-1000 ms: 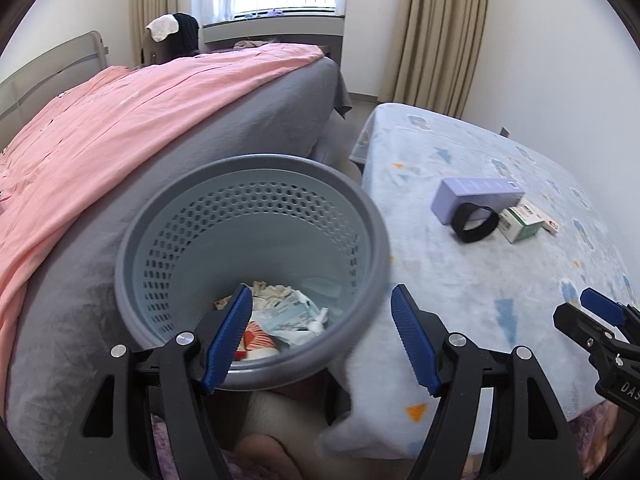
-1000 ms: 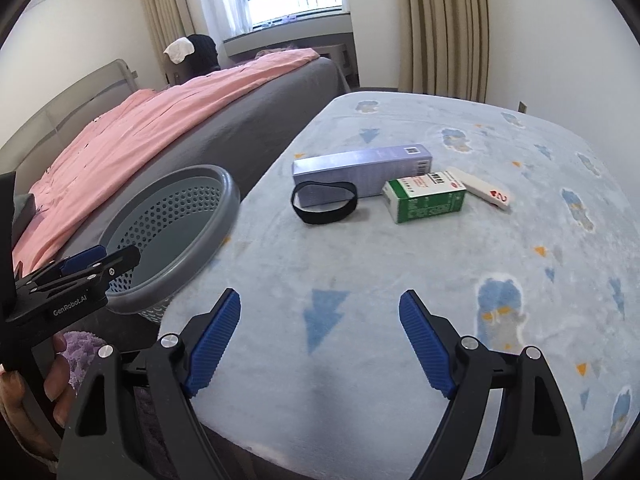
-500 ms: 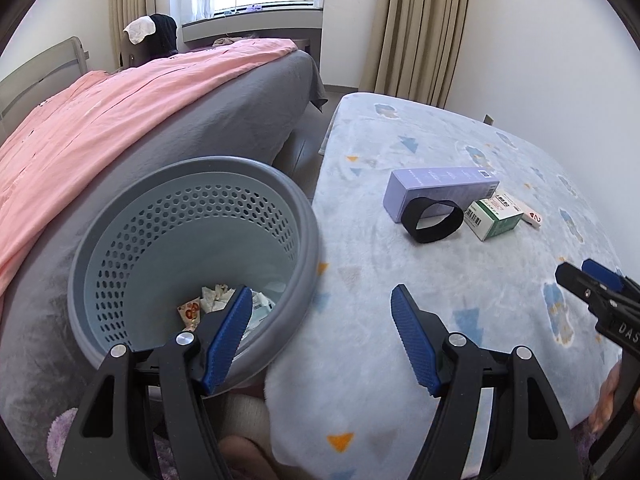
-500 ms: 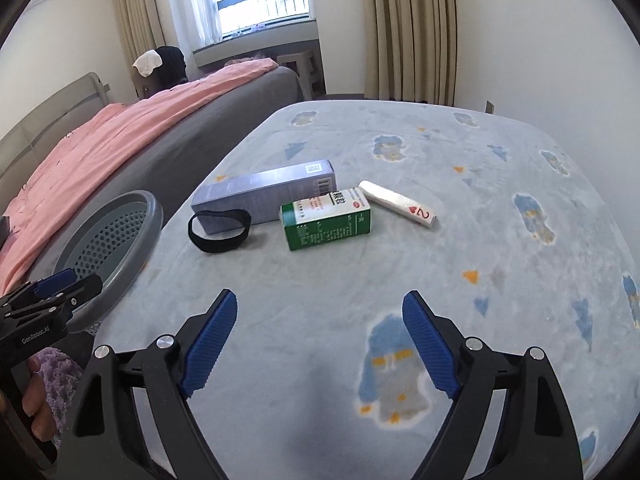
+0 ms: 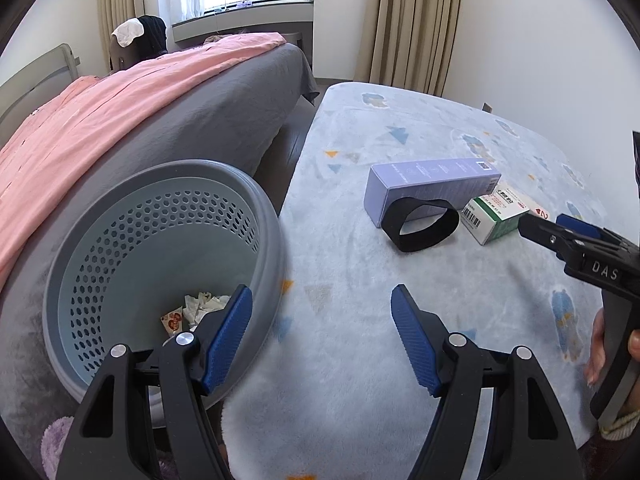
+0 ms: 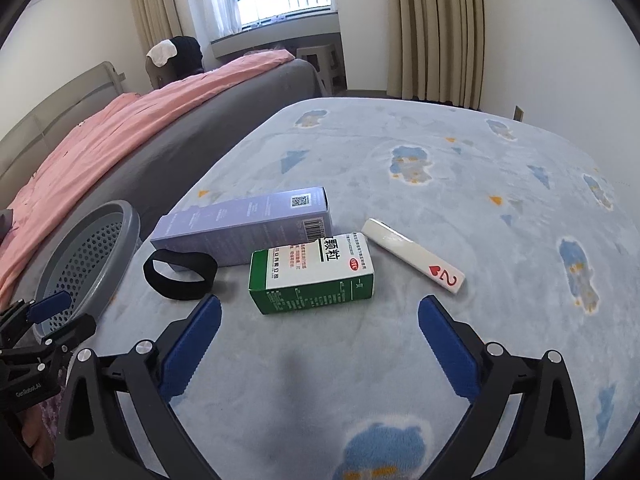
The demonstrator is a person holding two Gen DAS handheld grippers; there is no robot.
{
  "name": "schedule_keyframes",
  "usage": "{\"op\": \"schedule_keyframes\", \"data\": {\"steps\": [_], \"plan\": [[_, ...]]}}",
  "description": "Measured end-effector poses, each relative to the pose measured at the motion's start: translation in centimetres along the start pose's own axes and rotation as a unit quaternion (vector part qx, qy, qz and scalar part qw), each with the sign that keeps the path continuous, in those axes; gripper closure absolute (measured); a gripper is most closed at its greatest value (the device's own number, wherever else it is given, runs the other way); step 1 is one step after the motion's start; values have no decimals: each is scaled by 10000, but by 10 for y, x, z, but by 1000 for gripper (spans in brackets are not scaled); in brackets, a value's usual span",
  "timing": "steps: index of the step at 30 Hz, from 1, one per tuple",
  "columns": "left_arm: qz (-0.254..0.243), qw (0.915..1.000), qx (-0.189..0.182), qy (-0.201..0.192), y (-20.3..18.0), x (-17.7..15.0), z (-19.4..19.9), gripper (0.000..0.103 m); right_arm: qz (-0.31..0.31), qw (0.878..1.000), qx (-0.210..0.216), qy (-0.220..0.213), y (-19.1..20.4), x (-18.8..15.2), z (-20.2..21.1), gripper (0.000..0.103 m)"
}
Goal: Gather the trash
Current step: 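Move the right tool back to the mattress and grasp the green-and-white medicine box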
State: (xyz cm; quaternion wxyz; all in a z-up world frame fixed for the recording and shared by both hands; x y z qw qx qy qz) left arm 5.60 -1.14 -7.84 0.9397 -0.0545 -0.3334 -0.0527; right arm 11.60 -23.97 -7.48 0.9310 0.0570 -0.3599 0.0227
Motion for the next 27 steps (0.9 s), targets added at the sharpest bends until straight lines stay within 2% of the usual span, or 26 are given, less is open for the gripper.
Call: {"op": "schedule_keyframes", "data": {"steps": [15,27], "plan": [[103,9999,-14,116,2,3,-15,34,198,9991,188,326,8,13,-37,6],[125,9999,-27,69,2,3,-12,34,377,9981,-56,477,16,18,-54,7]]}}
Point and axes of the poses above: each gripper's, at about its wrist camera, not at the fingertips, and z roughly against the way its jaws point, y to its left, x to its top, the point moved 3 cm from there along -z, roughly the way its jaws point, and after that the axes turned 4 degrees about -x, right-handed, at the moved point
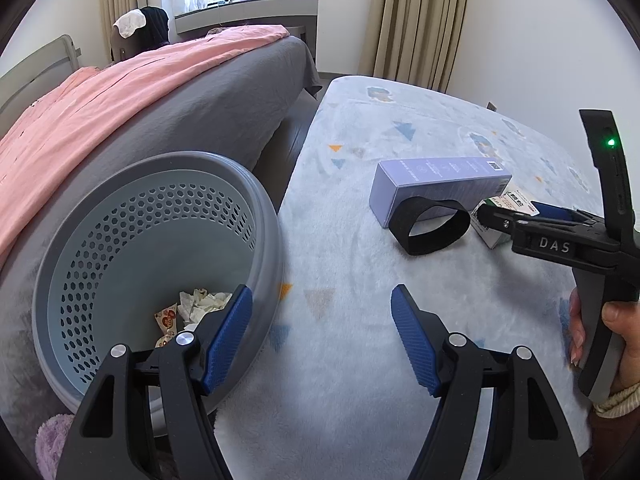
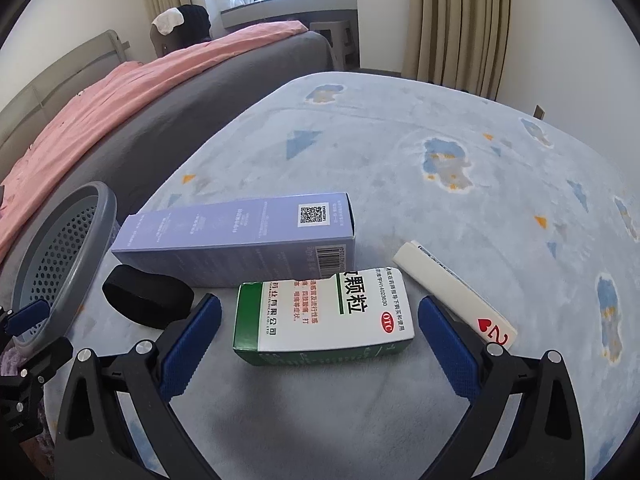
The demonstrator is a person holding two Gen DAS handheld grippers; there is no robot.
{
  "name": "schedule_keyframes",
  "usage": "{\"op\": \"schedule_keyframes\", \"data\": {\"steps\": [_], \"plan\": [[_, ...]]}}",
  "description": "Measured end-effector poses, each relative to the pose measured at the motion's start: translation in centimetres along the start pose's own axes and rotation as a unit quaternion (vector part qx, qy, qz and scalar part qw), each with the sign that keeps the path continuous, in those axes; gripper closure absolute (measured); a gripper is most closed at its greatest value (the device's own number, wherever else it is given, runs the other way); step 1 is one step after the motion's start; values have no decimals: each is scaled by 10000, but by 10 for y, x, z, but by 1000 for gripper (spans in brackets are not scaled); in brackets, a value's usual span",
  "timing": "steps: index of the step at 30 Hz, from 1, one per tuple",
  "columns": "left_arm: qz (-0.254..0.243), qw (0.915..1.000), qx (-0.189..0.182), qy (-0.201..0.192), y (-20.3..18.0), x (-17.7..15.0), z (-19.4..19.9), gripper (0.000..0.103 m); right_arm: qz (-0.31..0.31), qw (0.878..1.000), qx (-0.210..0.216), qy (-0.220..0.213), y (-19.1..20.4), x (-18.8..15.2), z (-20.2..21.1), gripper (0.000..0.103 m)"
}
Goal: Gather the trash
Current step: 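Move the right tool back to the mattress and grasp the green-and-white medicine box, then grasp the black elastic band with the left tool while the right tool holds the medicine box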
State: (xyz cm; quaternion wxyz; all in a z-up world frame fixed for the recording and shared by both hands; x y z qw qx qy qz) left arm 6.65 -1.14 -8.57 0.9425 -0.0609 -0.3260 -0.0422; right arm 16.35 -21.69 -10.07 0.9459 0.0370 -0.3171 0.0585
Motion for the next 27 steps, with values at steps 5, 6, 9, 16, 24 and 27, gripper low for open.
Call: {"op": "schedule_keyframes", "data": {"steps": [5,6,9,16,24,27], "plan": [[-7,10000,-24,-22,-3,0,3,34,36,10000,-28,14,2,-1,-1,20],[-14,10000,-22,-25,-3,1,3,34,41,10000,-19,-10,2,-2,-1,20],[-25,10000,-39,-36,-6,1,4,34,43,9999,-64,-136,3,-3,4,20],[-137,9998,-73,-93,-19,5,5,34,-234,9991,-136,-319,-5,-21,34,21],[-246,9994,-229,-82,-44,14,-7,34,-852,9952,-334,-343,-30,-56,67,21],[-266,9990,-345,-112,-56,19,-13,34,-1096,9929,-299,-356,-41,-68,75,21]]}}
Point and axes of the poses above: each gripper's, at about its wrist camera, not at the fingertips, and z roughly against the way its jaws point, y to its left, x to its top, the point moved 3 cm from there along -z, roughly the way its jaws point, and after that the axes turned 4 degrees about -x, right-handed, at the moved point
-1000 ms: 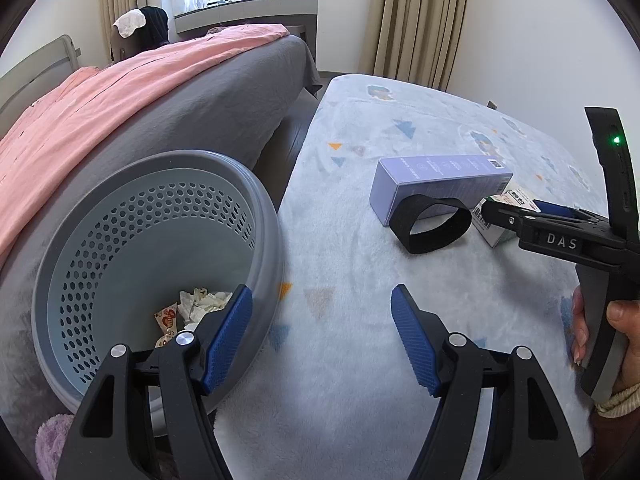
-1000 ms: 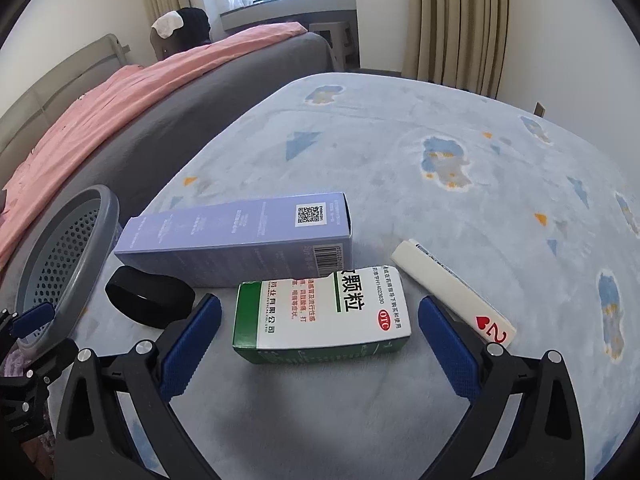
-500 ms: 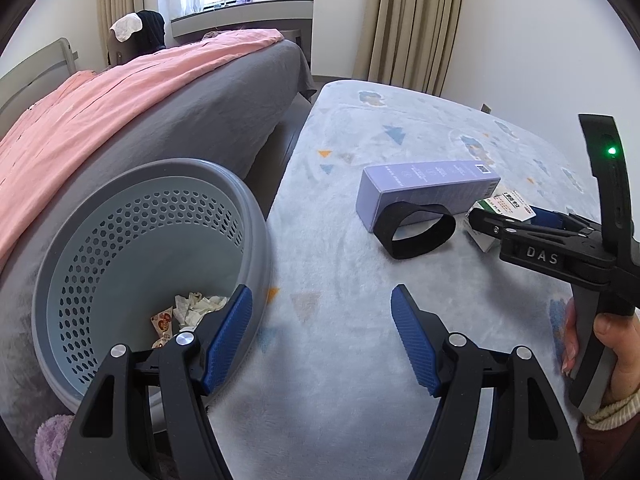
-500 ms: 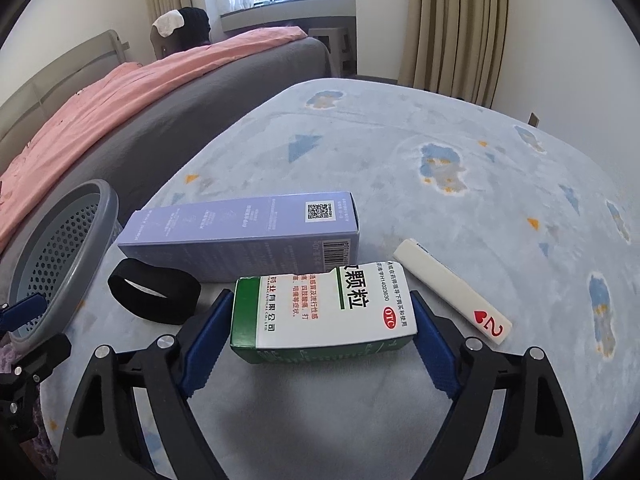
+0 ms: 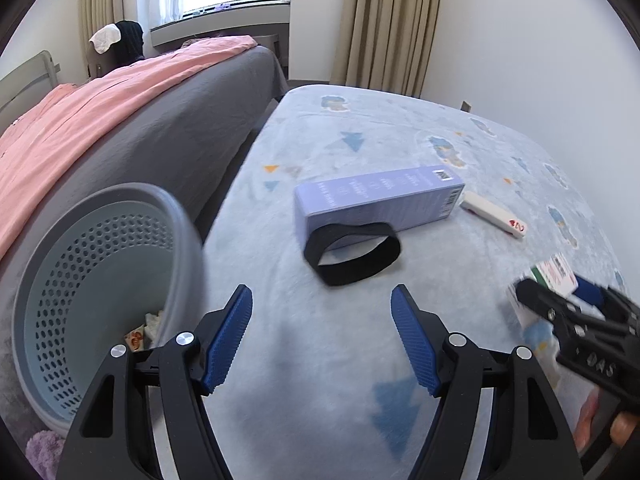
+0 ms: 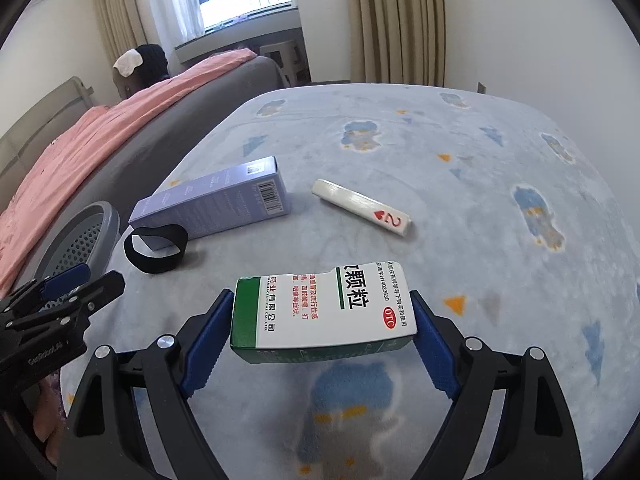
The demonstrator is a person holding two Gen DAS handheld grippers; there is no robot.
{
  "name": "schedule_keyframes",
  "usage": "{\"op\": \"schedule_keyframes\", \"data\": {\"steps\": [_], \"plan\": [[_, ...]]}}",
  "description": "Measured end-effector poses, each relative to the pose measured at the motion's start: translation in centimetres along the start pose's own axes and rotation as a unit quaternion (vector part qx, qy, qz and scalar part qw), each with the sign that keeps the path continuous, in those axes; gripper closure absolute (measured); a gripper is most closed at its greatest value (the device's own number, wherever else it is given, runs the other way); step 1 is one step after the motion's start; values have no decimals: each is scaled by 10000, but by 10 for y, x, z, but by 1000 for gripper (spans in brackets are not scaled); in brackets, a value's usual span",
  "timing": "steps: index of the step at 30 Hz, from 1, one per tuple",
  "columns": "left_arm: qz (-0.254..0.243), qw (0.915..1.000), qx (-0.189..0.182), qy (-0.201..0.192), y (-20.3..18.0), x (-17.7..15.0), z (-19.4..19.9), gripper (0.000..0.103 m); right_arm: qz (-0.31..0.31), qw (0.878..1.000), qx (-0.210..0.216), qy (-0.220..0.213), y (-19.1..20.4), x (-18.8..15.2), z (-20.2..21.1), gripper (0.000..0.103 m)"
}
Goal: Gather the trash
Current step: 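Grasp the black elastic band with the left tool while the right tool holds the medicine box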
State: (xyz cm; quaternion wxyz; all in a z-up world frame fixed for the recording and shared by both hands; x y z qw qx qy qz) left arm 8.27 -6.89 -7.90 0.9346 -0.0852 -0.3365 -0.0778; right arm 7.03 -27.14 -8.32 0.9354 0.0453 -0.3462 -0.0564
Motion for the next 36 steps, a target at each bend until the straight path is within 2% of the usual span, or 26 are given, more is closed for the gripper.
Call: {"op": "schedule_keyframes", "data": {"steps": [4,8,13,21,24,26,27,28,29,36], "plan": [[-68,10000,-38,44,-16,8,-15,34,-179,9998,85,-16,-12,-6,6,21],[33,9994,-178,302,-25,13,-36,34,-297,9993,228,-48,-19,-7,10,21],[-107,9996,197,193,-29,19,-49,34,-365,9986,367,-107,-22,-6,14,20],[-152,9987,445,195,-26,22,-58,35,-411,9976,530,-159,-22,-5,17,20],[-131,9988,411,212,-25,21,-58,52,-420,9975,555,-148,-23,-5,17,20],[-174,9990,355,223,-27,20,-57,73,-437,9974,557,-151,-23,-5,18,20],[-196,9990,318,238,-28,19,-57,79,-449,9973,561,-152,-23,-5,18,20],[-207,9991,267,261,-29,18,-56,92,-459,9972,564,-156,-24,-4,18,20],[-209,9992,182,285,-30,17,-56,100,-465,9972,568,-162,-24,-4,18,20],[-249,9994,-74,206,-31,9,-35,101,-439,9972,571,-183,-22,-4,21,20]]}}
Point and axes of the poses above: each gripper's, at about its wrist camera, not at the fingertips, and z roughly against the way its jaws point, y to its left, x to its top, the point moved 3 cm from there along -z, roughly the way its jaws point, and after that the axes turned 4 degrees about -x, right-handed, at the moved point
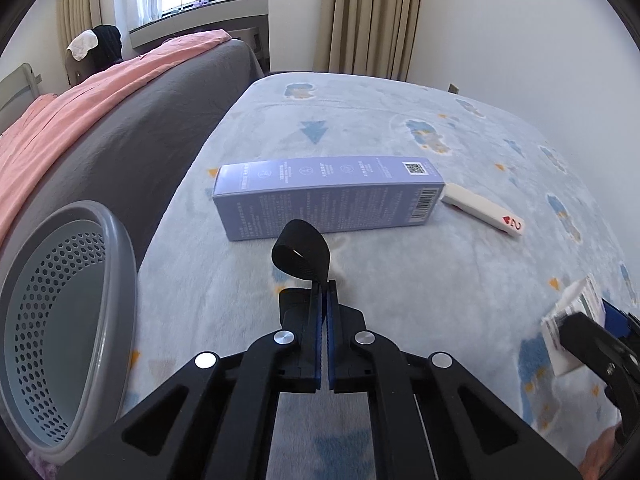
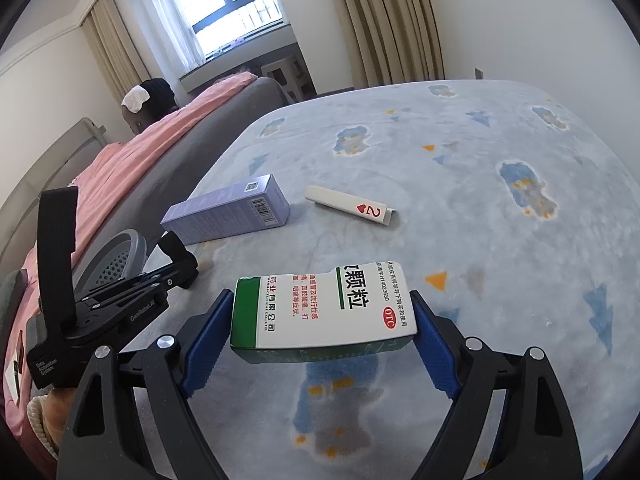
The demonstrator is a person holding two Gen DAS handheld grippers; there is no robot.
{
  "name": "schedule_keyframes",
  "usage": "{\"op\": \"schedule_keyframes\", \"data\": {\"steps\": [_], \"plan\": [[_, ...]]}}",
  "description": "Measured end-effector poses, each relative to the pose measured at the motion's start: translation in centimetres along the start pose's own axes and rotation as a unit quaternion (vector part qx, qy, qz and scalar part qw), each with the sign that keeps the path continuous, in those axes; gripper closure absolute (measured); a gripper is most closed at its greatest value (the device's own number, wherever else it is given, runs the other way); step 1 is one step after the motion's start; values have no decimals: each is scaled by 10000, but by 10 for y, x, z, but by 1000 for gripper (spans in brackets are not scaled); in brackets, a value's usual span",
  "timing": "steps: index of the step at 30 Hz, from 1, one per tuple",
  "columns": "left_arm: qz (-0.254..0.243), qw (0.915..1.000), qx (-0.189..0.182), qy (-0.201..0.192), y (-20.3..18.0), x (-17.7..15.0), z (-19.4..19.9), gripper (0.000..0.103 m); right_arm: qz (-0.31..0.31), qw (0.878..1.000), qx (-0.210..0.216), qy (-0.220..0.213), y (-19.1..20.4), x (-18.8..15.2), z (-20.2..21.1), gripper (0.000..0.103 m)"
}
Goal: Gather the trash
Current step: 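Grasp the black elastic band with the left tool while the right tool holds the medicine box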
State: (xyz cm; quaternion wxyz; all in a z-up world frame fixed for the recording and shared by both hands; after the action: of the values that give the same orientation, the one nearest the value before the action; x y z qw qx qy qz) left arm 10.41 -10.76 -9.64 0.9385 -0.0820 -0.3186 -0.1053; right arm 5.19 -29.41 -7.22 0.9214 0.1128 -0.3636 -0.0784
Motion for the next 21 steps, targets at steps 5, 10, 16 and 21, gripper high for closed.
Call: {"op": "schedule_keyframes", "data": {"steps": [5,10,16,21], "plan": [[-50,9999,17,-86,7,-10,24,101,83,10000,-4,-31,7,-3,6,20],[-100,9998,48,-176,19,-23,52,101,228,9997,57,10,25,-10,12,20],[-89,9995,96,-304,42,-36,83,101,515,9984,236,-7,68,-16,22,20],[12,9988,217,-442,73,-42,106,101,778,9958,482,23,111,-18,23,20]]}}
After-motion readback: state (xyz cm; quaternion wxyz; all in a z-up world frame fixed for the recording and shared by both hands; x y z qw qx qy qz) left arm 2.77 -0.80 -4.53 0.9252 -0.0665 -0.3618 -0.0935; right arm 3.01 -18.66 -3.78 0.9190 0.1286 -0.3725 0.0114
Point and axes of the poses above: each gripper's, at about its wrist camera, not at the fingertips, and z roughly against the way its jaws point, y to its left, x to its top, the point moved 3 cm from there along -z, roughly the way its jaws point, and after that the axes turned 4 degrees about -x, right-handed, at the moved point
